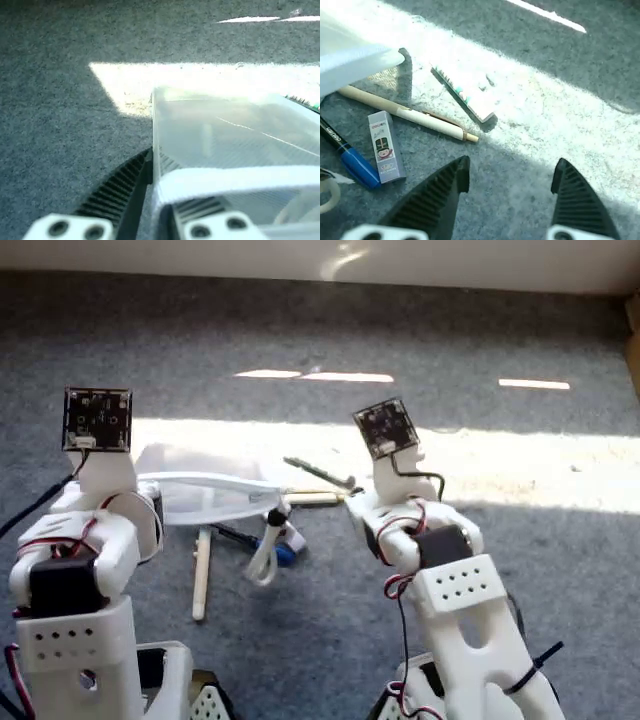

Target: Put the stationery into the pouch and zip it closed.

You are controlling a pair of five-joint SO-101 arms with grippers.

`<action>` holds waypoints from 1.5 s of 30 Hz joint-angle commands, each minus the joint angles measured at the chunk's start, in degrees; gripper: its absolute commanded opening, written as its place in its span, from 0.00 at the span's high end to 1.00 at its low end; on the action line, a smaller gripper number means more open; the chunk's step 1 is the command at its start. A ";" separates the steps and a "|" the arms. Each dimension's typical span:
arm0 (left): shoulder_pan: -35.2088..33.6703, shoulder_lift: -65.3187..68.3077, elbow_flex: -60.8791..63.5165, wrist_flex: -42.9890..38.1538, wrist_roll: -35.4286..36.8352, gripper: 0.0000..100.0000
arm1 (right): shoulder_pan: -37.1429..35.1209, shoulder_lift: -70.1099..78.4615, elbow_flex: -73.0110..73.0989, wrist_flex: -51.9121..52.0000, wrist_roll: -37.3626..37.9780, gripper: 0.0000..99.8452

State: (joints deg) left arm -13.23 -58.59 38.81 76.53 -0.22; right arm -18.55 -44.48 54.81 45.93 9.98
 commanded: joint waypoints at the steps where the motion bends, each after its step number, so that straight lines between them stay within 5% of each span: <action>1: -2.15 3.82 -2.33 -0.09 5.01 0.99 | 0.57 2.42 -0.92 -1.54 -0.26 0.75; 10: -5.85 1.01 0.92 -1.05 5.45 0.99 | 0.40 8.13 -4.53 -3.65 0.18 0.75; 18: -6.11 0.84 8.31 -6.33 5.63 0.99 | -1.71 23.52 -24.48 8.57 5.27 0.75; 45: -10.68 0.84 8.40 -6.33 8.70 0.99 | -9.10 58.86 -57.80 8.57 15.47 0.75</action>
State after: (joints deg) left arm -21.85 -57.80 47.08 70.99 8.04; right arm -27.25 14.07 1.98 54.20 24.57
